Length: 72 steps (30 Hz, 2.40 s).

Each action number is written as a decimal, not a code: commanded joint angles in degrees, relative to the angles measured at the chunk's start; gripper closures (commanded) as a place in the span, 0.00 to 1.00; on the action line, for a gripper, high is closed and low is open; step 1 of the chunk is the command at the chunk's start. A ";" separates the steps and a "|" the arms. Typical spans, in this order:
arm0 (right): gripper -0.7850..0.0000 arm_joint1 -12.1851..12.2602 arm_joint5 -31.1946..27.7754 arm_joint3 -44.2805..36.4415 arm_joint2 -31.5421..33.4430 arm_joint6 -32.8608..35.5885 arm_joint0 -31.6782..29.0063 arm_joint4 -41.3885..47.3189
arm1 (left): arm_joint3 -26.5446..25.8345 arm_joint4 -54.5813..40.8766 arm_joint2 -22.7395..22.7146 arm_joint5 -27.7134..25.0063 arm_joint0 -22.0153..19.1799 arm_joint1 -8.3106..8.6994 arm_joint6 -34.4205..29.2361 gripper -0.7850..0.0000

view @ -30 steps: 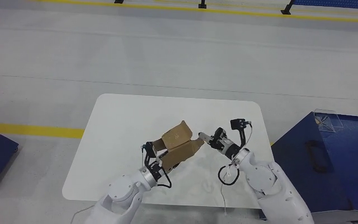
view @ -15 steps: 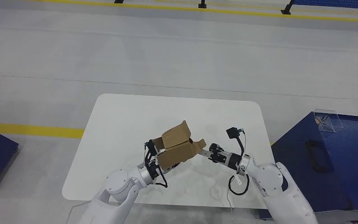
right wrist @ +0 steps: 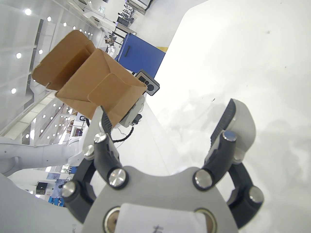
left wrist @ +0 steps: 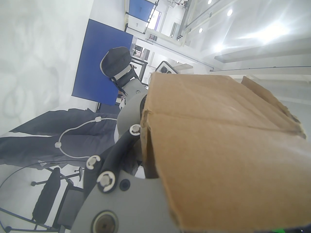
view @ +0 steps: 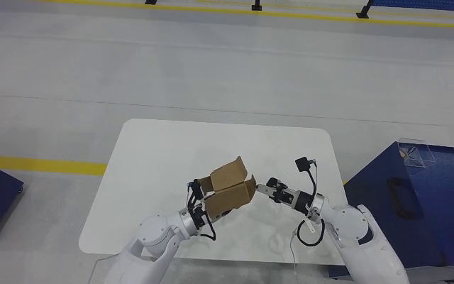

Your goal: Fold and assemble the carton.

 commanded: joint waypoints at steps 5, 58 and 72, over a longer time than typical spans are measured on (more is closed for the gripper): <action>0.00 0.02 -0.04 -0.38 -0.16 -0.64 0.36 -0.04 | 0.03 0.90 0.56 0.16 -0.35 -0.03 0.26 1.00; 0.00 0.15 1.95 1.97 -2.97 -3.41 1.90 -5.32 | -1.77 3.14 1.40 0.18 0.72 0.18 1.44 1.00; 0.00 0.00 0.10 2.83 -2.41 -4.39 2.94 -0.62 | -1.16 3.12 2.10 1.05 -0.67 -0.01 1.90 1.00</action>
